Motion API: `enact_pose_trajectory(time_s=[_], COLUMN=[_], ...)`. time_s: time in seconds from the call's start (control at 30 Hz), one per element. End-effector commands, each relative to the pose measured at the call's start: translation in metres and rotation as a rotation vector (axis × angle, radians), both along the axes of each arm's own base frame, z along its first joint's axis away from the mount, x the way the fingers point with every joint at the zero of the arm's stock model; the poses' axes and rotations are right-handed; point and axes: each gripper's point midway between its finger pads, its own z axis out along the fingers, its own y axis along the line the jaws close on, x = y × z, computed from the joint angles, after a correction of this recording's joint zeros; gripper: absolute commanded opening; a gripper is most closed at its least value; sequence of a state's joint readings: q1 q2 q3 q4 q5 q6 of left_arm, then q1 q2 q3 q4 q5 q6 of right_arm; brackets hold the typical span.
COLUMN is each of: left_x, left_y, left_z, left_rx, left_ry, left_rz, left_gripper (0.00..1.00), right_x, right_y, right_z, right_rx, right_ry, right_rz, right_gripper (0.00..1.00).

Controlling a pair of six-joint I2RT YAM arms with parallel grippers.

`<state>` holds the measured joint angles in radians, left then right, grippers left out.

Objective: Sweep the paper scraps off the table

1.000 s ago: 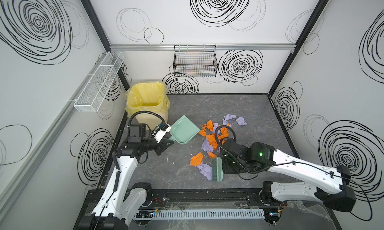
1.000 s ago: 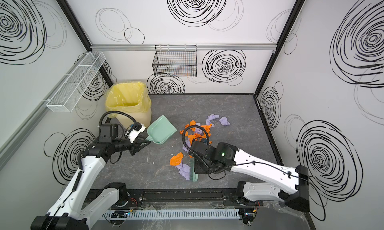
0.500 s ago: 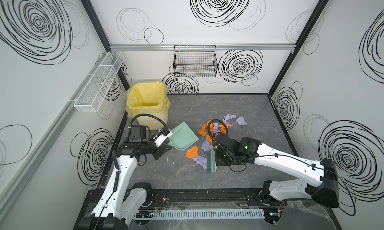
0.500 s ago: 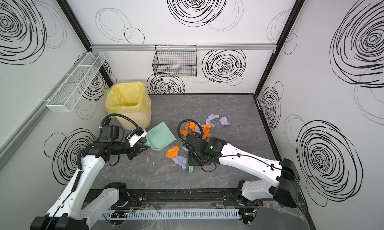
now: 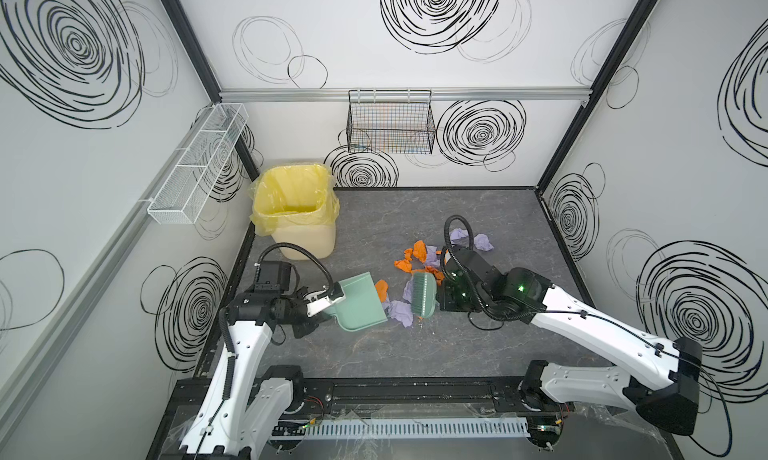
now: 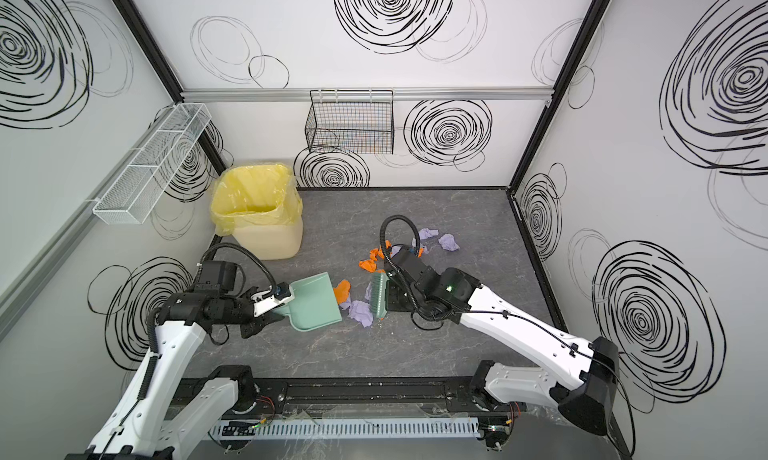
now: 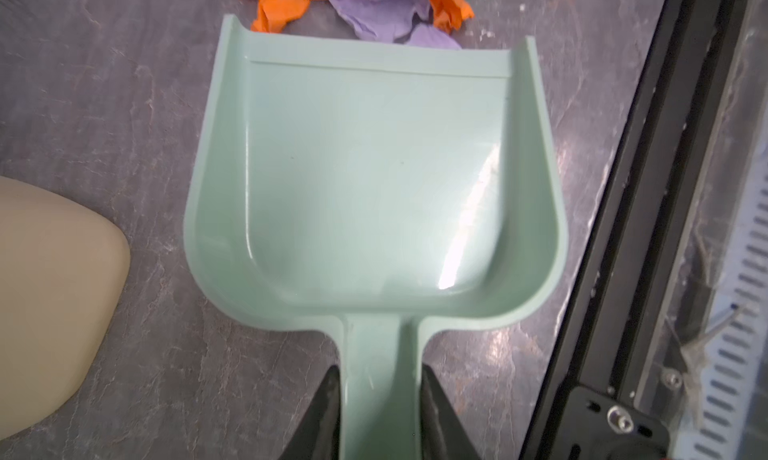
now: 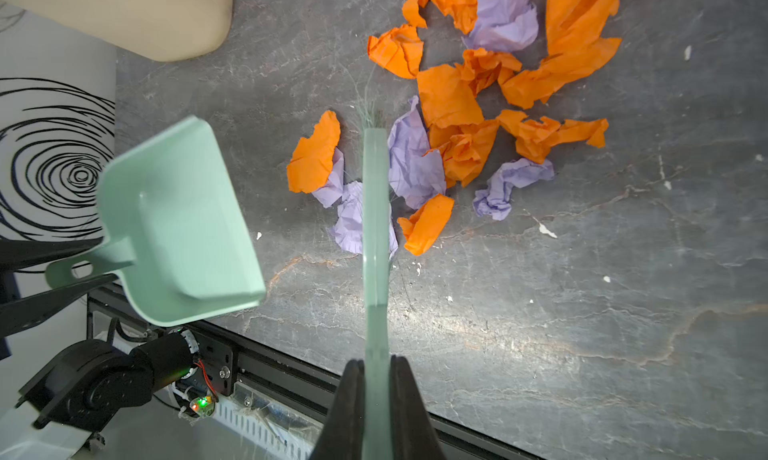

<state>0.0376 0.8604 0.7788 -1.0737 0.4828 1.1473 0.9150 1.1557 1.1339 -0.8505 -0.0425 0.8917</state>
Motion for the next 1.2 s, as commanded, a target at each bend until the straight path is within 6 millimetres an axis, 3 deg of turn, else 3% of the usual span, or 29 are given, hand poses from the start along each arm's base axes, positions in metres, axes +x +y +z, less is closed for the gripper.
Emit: enact_pose_trajectory(time_s=[0.0,0.1,0.27,0.43,0.6,0.77,0.93,1.17], left_x=[-0.018,-0.017,-0.009,-0.001,-0.002,-0.002,-0.001,0.007], left_y=[0.018,0.027,0.038,0.040,0.035,0.023,0.012,-0.008], left_z=[-0.021,-0.028,-0.040,-0.053,-0.056,-0.059,-0.067,-0.069], left_rx=[0.143,0.198,0.277,0.310,0.319,0.320,0.306,0.277], left_ry=[0.071,0.103,0.141,0.181,0.215,0.232,0.275,0.268], left_rz=[-0.105,-0.114,-0.077,0.008,0.062,0.063,0.053,0.056], left_gripper=[0.00,0.00,0.00,0.00,0.00,0.00,0.00,0.00], right_x=[0.017,0.038,0.086,0.143,0.191,0.222,0.242,0.243], right_y=[-0.030,-0.062,-0.117,-0.144,-0.165,-0.186,-0.184,-0.142], right_z=[0.039,0.054,0.063,0.066,0.051,0.022,-0.021,-0.067], right_rx=[-0.052,-0.192,-0.577,-0.821,-0.917,-0.972,-1.053,-1.099], right_ry=[-0.130,-0.169,-0.244,-0.296,-0.253,-0.182,-0.113,-0.065], right_rz=[-0.064,-0.123,-0.177,-0.194,-0.213,-0.192,-0.054,0.103], right_gripper=[0.00,0.00,0.00,0.00,0.00,0.00,0.00,0.00])
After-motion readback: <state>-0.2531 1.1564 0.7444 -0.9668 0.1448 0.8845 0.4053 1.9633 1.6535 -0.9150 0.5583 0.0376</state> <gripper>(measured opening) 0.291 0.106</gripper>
